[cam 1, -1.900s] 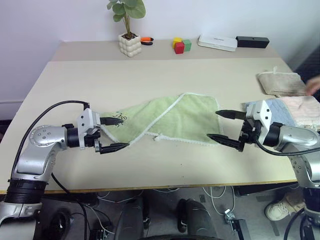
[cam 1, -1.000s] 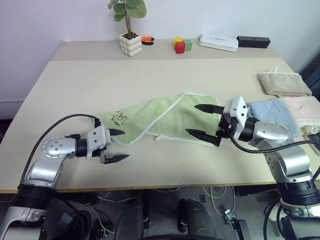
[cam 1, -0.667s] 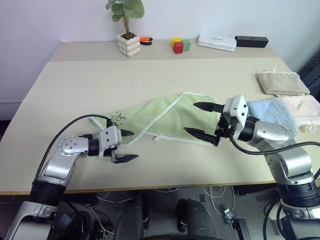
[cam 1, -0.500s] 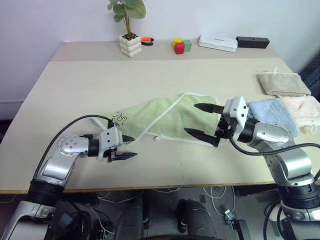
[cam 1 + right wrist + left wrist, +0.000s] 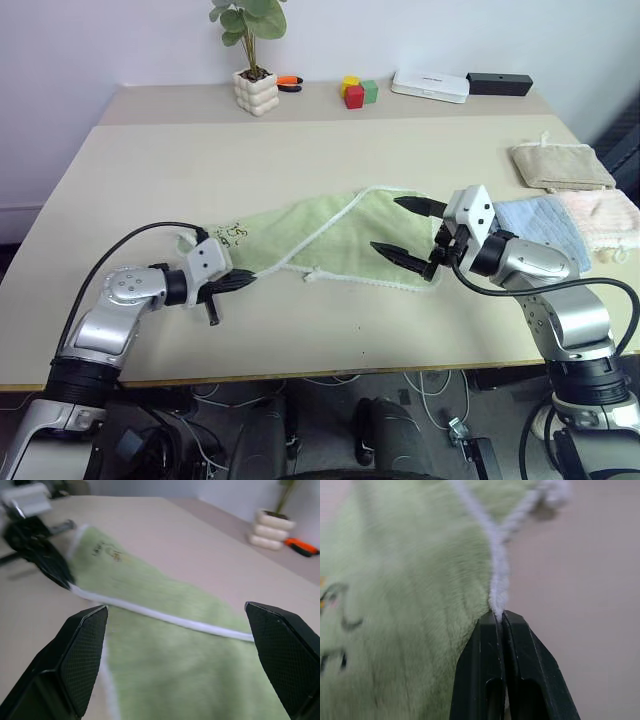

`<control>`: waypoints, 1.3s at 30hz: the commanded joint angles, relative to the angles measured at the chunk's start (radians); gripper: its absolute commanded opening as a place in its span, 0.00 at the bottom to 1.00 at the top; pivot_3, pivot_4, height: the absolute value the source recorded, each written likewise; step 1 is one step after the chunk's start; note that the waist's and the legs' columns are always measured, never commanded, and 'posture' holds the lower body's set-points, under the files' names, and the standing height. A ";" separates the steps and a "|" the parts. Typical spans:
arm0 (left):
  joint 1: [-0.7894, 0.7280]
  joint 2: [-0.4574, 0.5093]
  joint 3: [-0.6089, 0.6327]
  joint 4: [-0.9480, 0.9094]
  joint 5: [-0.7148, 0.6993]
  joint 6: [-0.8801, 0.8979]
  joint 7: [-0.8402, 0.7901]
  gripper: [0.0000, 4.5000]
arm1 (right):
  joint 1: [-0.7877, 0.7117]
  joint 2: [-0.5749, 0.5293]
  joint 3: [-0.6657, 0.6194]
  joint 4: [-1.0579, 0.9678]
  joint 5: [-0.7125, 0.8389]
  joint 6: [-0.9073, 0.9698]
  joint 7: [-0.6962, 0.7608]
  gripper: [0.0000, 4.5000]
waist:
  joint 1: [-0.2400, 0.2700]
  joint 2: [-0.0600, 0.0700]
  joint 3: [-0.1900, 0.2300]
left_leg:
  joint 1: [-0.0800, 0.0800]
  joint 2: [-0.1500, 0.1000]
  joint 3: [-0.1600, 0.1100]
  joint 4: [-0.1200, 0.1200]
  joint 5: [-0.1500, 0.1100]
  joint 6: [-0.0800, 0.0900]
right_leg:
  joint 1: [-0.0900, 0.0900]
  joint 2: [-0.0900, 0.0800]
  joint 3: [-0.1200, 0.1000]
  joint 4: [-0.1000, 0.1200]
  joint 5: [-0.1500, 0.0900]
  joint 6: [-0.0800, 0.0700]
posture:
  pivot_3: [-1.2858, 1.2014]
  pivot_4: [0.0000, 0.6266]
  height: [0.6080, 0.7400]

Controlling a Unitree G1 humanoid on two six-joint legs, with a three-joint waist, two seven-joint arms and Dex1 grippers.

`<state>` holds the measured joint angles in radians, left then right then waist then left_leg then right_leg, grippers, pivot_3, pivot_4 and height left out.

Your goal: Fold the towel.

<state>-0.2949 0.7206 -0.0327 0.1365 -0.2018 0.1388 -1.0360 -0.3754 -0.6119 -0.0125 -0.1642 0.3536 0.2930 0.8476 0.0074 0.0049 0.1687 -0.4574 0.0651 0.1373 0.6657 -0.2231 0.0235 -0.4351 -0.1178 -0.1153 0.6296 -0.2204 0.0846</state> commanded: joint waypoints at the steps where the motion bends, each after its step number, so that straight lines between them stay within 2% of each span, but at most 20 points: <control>1: -0.034 0.030 0.114 -0.004 -0.073 0.022 0.010 0.01 | -0.093 -0.003 0.053 0.166 -0.169 -0.083 -0.086 1.00 | -0.002 -0.001 0.000 | 0.000 0.000 0.000 0.000 0.000 0.000 | 0.000 0.000 0.000 0.000 0.000 0.001 | 0.52 0.24 1.00; 3: -0.056 0.029 0.151 -0.013 -0.105 0.044 0.019 0.01 | -0.142 -0.009 0.090 0.288 -0.268 -0.122 -0.137 1.00 | 0.001 -0.001 0.000 | -0.002 0.000 0.001 0.000 0.000 0.000 | -0.001 0.000 0.000 0.000 0.000 0.001 | 0.52 0.24 1.00; 7: -0.069 0.031 0.180 -0.039 -0.116 0.042 0.031 0.01 | -0.231 -0.011 0.113 0.472 -0.355 -0.198 -0.179 1.00 | 0.002 0.000 0.001 | -0.002 -0.001 0.003 0.000 0.001 -0.002 | -0.001 0.000 0.000 0.000 0.000 0.001 | 0.52 0.24 1.00; 13: 0.002 0.046 0.210 -0.103 -0.122 0.037 0.035 0.01 | -0.365 -0.027 0.181 0.735 -0.536 -0.372 -0.291 1.00 | -0.023 0.000 0.001 | -0.002 -0.001 0.005 -0.001 0.004 -0.006 | -0.002 0.000 0.000 0.000 0.000 0.002 | 0.52 0.24 1.00; 20: 0.137 0.051 0.280 -0.216 -0.212 0.041 -0.002 0.01 | -0.513 0.024 0.173 0.999 -0.557 -0.448 -0.344 1.00 | -0.028 0.000 0.001 | -0.002 0.000 0.007 -0.002 0.004 -0.007 | -0.003 0.000 0.002 0.000 0.000 0.002 | 0.52 0.24 1.00; 27: 0.263 0.047 0.371 -0.272 -0.264 0.037 0.008 0.01 | -0.599 0.079 0.163 1.184 -0.527 -0.443 -0.258 1.00 | -0.028 0.000 0.001 | -0.002 0.000 0.007 -0.002 0.004 -0.007 | -0.003 0.000 0.002 0.000 0.000 0.002 | 0.52 0.24 1.00; 35: 0.343 0.052 0.431 -0.296 -0.278 0.025 0.019 0.01 | -0.647 0.073 0.211 1.252 -0.596 -0.511 -0.266 1.00 | -0.028 0.001 0.001 | -0.002 0.000 0.007 -0.002 0.004 -0.007 | -0.003 0.000 0.002 0.001 0.000 0.002 | 0.52 0.24 1.00; 36: 0.344 0.050 0.432 -0.298 -0.280 0.025 0.022 0.01 | -0.642 0.078 0.203 1.249 -0.576 -0.516 -0.211 1.00 | -0.028 0.001 0.001 | -0.002 0.000 0.008 -0.002 0.004 -0.007 | -0.004 0.000 0.002 0.001 0.000 0.002 | 0.52 0.24 1.00; 37: 0.345 0.050 0.431 -0.300 -0.281 0.026 0.024 0.00 | -0.638 0.081 0.194 1.248 -0.559 -0.519 -0.169 0.87 | -0.028 0.001 0.001 | -0.002 0.000 0.008 -0.002 0.004 -0.007 | -0.004 0.000 0.002 0.001 0.000 0.002 | 0.52 0.24 1.00; 39: 0.341 0.045 0.426 -0.302 -0.275 0.019 0.030 0.00 | -0.631 0.074 0.211 1.233 -0.581 -0.568 -0.160 0.69 | -0.028 0.001 0.002 | -0.002 0.000 0.008 -0.002 0.004 -0.007 | -0.004 0.000 0.002 0.001 0.000 0.002 | 0.52 0.24 1.00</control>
<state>0.0461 0.7600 0.3688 -0.1299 -0.4682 0.1789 -1.0164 -0.9955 -0.5287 0.1926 1.0945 -0.2242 -0.2195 0.6710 -0.0203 0.0062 0.1704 -0.4595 0.0650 0.1455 0.6635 -0.2189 0.0161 -0.4389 -0.1176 -0.1131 0.6302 -0.2204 0.0863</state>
